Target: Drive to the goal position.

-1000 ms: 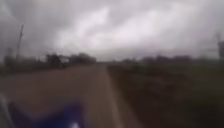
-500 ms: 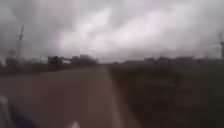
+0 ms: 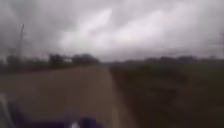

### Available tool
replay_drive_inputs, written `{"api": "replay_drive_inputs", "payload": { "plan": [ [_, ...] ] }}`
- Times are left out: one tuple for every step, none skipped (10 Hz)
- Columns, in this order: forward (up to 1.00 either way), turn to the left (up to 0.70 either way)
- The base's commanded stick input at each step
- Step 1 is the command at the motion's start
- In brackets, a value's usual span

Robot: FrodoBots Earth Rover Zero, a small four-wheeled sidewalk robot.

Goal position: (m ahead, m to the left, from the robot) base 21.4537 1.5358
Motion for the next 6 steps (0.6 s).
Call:
{"api": "replay_drive_inputs", "payload": {
  "plan": [
    [0.85, -0.10],
    [0.85, -0.22],
    [0.85, -0.33],
    [0.85, -0.11],
    [0.85, 0.00],
    [0.85, 0.00]
  ]
}}
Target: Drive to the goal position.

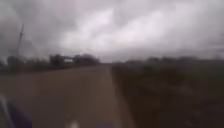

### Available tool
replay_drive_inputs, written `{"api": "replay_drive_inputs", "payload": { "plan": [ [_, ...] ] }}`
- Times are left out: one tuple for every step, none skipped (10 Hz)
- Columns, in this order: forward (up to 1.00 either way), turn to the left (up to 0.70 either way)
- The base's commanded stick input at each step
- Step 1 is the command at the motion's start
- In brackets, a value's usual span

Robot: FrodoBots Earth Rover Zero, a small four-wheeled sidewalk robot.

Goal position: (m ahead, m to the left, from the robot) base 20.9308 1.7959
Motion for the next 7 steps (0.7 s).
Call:
{"api": "replay_drive_inputs", "payload": {
  "plan": [
    [0.85, 0.00],
    [0.85, 0.00],
    [0.85, 0.00],
    [0.85, 0.00],
    [0.85, 0.00],
    [0.85, 0.00],
    [0.85, 0.00]
  ]
}}
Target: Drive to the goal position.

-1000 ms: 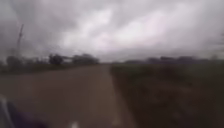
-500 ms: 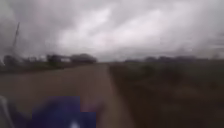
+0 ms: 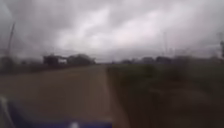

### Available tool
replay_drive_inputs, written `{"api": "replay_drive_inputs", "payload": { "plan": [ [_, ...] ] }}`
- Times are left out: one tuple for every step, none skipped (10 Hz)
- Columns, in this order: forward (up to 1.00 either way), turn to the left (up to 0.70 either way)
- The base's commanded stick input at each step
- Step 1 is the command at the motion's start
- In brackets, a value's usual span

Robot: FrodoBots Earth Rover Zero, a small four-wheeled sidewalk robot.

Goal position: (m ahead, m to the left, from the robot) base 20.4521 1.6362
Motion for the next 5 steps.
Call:
{"api": "replay_drive_inputs", "payload": {
  "plan": [
    [0.85, 0.00],
    [0.85, 0.00],
    [0.85, 0.00],
    [0.85, 0.00],
    [0.85, 0.00]
  ]
}}
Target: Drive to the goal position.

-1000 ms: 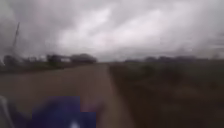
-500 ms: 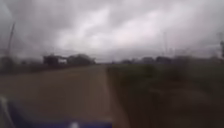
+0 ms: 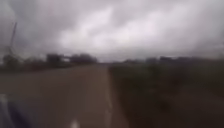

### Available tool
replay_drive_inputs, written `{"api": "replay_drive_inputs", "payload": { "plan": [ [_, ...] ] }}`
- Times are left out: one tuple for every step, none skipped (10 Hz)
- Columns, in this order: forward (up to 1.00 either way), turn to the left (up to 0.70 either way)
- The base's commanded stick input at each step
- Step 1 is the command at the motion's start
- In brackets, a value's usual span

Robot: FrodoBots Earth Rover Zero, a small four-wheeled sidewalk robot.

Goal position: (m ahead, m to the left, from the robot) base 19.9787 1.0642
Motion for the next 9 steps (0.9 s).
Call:
{"api": "replay_drive_inputs", "payload": {
  "plan": [
    [0.85, 0.00],
    [0.85, 0.00],
    [0.85, 0.00],
    [0.85, 0.00],
    [0.85, 0.00],
    [0.85, 0.00],
    [0.85, 0.00],
    [0.85, 0.00],
    [0.85, 0.00]
  ]
}}
